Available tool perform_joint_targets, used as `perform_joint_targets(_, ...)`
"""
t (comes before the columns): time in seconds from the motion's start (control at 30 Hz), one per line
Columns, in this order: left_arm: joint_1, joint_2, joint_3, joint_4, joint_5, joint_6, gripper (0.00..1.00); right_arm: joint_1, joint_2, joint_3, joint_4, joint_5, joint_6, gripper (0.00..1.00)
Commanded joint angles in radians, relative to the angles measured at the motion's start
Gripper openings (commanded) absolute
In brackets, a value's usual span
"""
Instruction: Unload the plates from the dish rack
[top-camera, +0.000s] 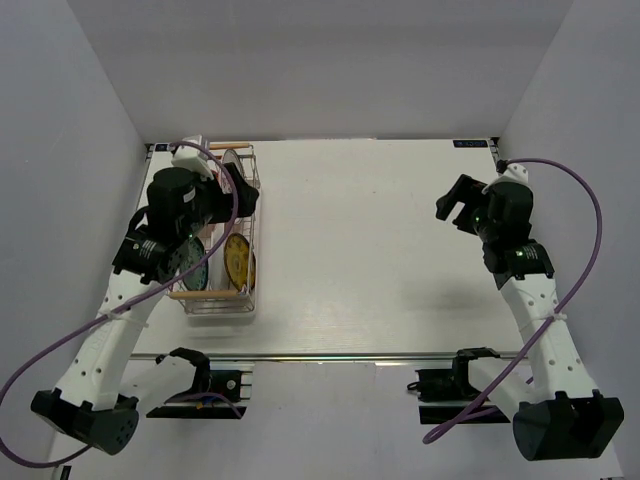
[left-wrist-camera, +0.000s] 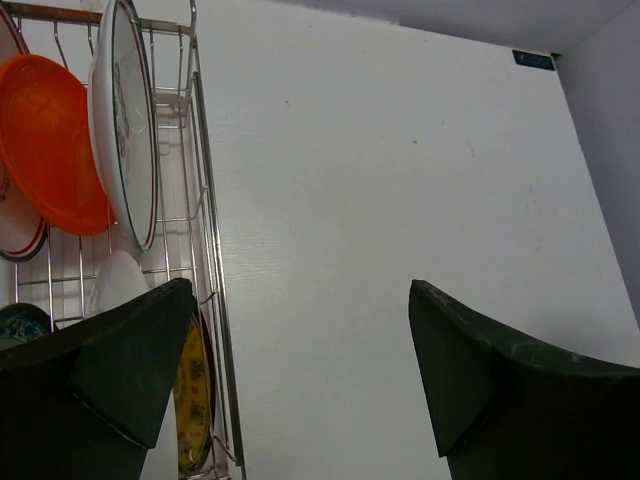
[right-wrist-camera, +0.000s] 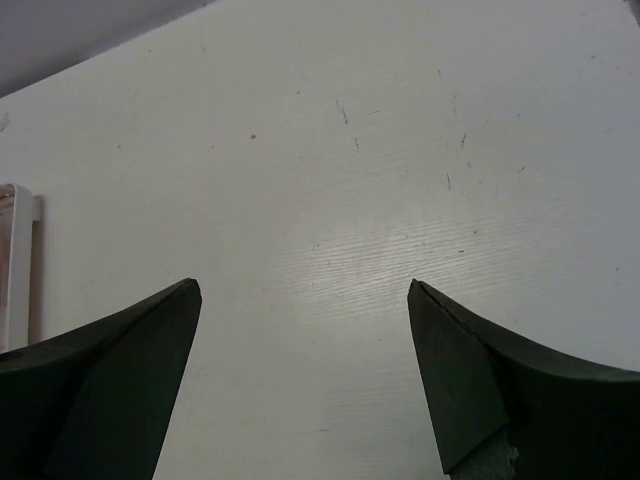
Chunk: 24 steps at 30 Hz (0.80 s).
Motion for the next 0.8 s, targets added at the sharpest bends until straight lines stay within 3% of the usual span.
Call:
perform_joint_targets(0.0, -0.007, 0.072, 0.059, -0.064, -0.029, 0.004, 0.98, 0.018, 0.013, 0.024, 0.006, -0.016, -0.004, 0.89)
perform_joint_targets(0.13, -0.007, 0.161, 0.105, -0.087, 0.125, 0.035, 0.98, 0.000, 0.027, 0.030, -0.008, 0.001, -0.010, 0.89)
perform_joint_targets(0.3, -0.025, 0.255, 0.128, -0.110, 0.166, 0.036, 0.98, 0.000, 0.059, 0.044, -0.034, 0.021, -0.014, 0.89)
perform_joint_targets(0.77, -0.119, 0.384, 0.175, -0.364, -0.223, -0.105, 0.96, 0.001, 0.122, 0.062, -0.068, 0.019, -0.022, 0.89)
